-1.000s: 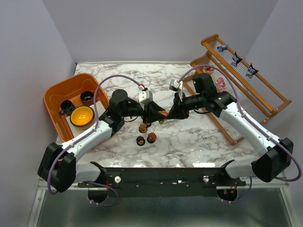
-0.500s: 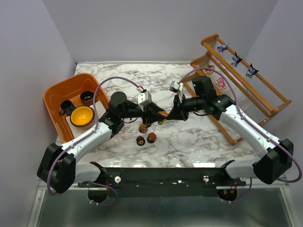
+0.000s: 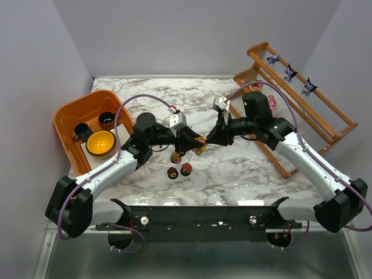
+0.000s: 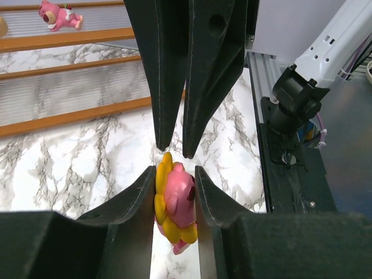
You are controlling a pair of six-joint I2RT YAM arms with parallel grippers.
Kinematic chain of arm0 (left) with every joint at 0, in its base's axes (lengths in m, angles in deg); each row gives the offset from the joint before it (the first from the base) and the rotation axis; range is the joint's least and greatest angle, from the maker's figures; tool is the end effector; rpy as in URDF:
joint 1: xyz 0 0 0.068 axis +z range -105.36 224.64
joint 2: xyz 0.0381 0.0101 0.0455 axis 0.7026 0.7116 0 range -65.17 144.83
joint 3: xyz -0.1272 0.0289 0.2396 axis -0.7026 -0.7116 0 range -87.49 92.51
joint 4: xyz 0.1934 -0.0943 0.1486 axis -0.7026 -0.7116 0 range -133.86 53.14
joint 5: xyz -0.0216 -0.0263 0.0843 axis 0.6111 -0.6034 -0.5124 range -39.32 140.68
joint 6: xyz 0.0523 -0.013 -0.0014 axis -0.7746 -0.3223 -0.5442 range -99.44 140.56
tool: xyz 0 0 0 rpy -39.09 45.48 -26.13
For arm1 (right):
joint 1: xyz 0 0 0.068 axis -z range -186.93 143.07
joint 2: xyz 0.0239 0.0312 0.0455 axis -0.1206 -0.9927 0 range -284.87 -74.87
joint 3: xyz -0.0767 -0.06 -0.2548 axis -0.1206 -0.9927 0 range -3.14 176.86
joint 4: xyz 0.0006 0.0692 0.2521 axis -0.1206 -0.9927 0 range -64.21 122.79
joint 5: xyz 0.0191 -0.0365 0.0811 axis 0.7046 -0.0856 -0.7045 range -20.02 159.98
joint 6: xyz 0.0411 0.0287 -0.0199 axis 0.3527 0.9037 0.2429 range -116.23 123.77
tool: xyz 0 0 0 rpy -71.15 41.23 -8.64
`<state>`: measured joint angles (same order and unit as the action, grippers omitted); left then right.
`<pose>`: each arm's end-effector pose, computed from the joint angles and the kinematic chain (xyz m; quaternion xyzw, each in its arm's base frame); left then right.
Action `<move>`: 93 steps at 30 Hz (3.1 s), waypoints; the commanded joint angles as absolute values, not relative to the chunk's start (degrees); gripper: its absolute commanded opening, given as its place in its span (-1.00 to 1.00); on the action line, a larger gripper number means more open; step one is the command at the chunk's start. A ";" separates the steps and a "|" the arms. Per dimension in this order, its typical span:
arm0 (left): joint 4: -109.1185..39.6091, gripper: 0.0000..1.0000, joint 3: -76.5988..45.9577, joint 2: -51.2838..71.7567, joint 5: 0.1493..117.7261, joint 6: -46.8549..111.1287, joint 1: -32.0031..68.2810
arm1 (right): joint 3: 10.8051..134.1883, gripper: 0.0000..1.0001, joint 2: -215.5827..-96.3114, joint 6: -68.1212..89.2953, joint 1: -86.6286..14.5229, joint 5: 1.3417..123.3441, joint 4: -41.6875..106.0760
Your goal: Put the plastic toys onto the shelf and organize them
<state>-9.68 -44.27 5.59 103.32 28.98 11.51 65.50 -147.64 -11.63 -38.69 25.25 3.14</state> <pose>0.2137 -0.1732 0.3021 0.4413 0.5542 -0.5182 0.4792 0.2190 0.1649 0.3526 -0.4906 0.6759 0.3942 0.3835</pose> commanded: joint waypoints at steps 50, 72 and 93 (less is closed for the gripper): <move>-2.06 -1.00 -44.86 4.79 102.45 31.45 11.15 | 70.08 -0.75 -156.16 -15.39 -37.25 11.27 -6.85; -4.69 -0.76 -47.76 5.32 93.22 26.10 10.98 | 69.46 -0.98 -151.51 -13.11 -37.07 18.56 -2.46; -3.55 0.37 -49.26 4.79 89.00 26.71 11.06 | 69.99 -0.98 -151.51 -14.77 -36.81 22.08 -4.39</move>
